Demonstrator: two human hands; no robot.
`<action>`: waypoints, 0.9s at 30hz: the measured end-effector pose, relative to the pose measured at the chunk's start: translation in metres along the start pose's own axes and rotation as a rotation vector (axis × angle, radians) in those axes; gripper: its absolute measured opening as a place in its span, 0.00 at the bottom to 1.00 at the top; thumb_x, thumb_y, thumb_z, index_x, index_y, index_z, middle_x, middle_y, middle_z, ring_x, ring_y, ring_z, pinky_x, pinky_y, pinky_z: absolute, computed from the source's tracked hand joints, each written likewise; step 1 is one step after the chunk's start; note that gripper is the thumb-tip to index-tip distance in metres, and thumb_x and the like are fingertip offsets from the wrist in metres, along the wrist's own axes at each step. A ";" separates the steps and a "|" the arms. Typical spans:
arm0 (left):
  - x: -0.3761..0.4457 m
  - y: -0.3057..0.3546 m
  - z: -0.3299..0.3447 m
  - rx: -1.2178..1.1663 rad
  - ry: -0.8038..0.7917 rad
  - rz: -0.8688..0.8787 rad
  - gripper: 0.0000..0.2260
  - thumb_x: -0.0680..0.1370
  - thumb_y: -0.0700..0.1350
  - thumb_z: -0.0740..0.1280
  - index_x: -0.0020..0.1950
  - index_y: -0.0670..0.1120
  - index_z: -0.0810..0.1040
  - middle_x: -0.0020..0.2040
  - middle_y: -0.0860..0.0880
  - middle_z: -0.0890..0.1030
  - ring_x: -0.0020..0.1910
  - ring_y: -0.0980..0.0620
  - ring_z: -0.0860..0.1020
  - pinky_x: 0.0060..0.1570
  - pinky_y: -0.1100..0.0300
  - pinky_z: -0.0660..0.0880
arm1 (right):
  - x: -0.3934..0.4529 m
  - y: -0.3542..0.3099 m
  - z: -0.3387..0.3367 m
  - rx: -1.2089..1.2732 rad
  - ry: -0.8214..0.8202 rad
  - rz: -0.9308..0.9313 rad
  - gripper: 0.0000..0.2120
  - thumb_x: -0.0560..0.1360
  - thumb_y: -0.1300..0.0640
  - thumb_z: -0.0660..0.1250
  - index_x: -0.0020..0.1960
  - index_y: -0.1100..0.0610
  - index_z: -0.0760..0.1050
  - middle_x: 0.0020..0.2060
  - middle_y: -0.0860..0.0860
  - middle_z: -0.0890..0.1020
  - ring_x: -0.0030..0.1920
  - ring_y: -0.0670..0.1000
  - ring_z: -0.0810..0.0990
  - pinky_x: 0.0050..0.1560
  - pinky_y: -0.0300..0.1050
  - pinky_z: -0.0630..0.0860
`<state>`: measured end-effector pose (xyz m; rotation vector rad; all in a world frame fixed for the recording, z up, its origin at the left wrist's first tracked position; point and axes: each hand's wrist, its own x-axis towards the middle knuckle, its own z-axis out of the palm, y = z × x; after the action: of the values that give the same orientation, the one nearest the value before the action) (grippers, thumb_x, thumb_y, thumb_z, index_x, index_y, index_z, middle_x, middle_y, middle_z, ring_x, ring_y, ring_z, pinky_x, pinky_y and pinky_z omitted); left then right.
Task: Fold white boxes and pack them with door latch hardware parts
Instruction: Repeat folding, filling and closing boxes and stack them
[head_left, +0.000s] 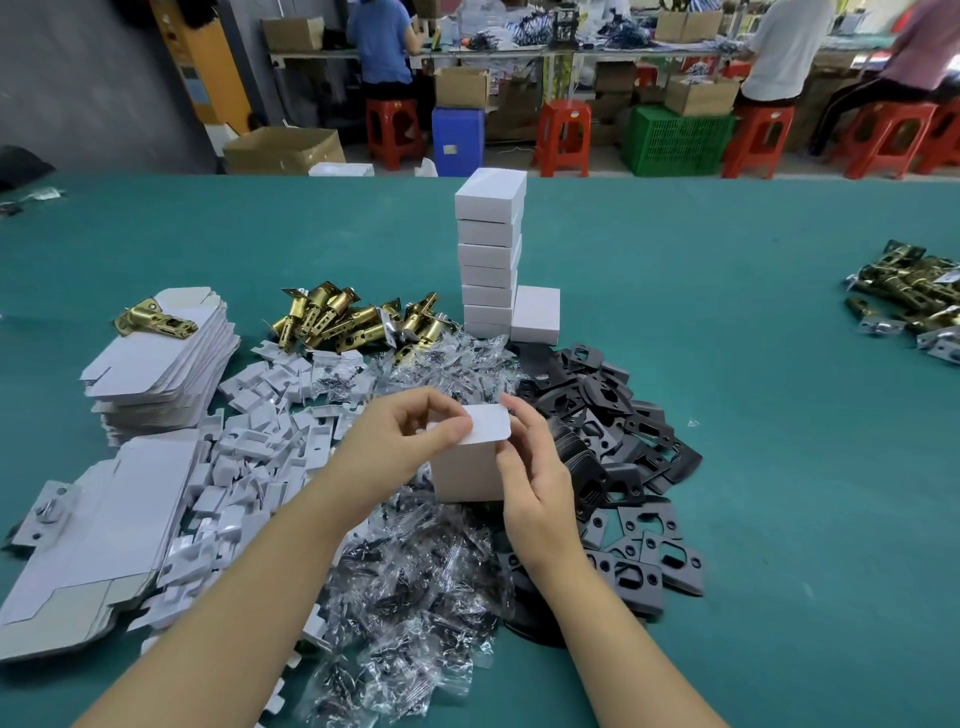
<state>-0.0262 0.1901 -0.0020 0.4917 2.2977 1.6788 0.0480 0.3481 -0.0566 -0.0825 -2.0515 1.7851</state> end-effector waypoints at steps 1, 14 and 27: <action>0.000 0.000 0.000 0.021 -0.008 0.015 0.01 0.77 0.49 0.74 0.47 0.55 0.85 0.48 0.40 0.82 0.41 0.45 0.74 0.42 0.52 0.71 | 0.000 0.000 0.000 0.019 -0.011 0.002 0.18 0.80 0.46 0.58 0.67 0.30 0.70 0.60 0.38 0.81 0.59 0.44 0.79 0.49 0.35 0.77; -0.005 0.004 -0.004 0.465 -0.052 0.303 0.22 0.77 0.48 0.73 0.70 0.58 0.77 0.61 0.76 0.73 0.64 0.75 0.70 0.61 0.78 0.66 | 0.003 0.010 0.000 -0.071 0.012 0.012 0.22 0.81 0.43 0.61 0.74 0.46 0.70 0.60 0.41 0.81 0.59 0.42 0.80 0.53 0.35 0.77; 0.002 0.011 -0.013 0.470 -0.100 0.313 0.18 0.79 0.48 0.70 0.69 0.58 0.79 0.62 0.67 0.79 0.62 0.71 0.75 0.58 0.74 0.71 | 0.006 0.016 -0.001 -0.106 -0.012 0.017 0.23 0.80 0.42 0.65 0.74 0.37 0.68 0.63 0.36 0.79 0.63 0.38 0.79 0.57 0.35 0.78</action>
<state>-0.0317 0.1824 0.0124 1.0512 2.6431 1.1746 0.0390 0.3534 -0.0703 -0.1212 -2.1595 1.6901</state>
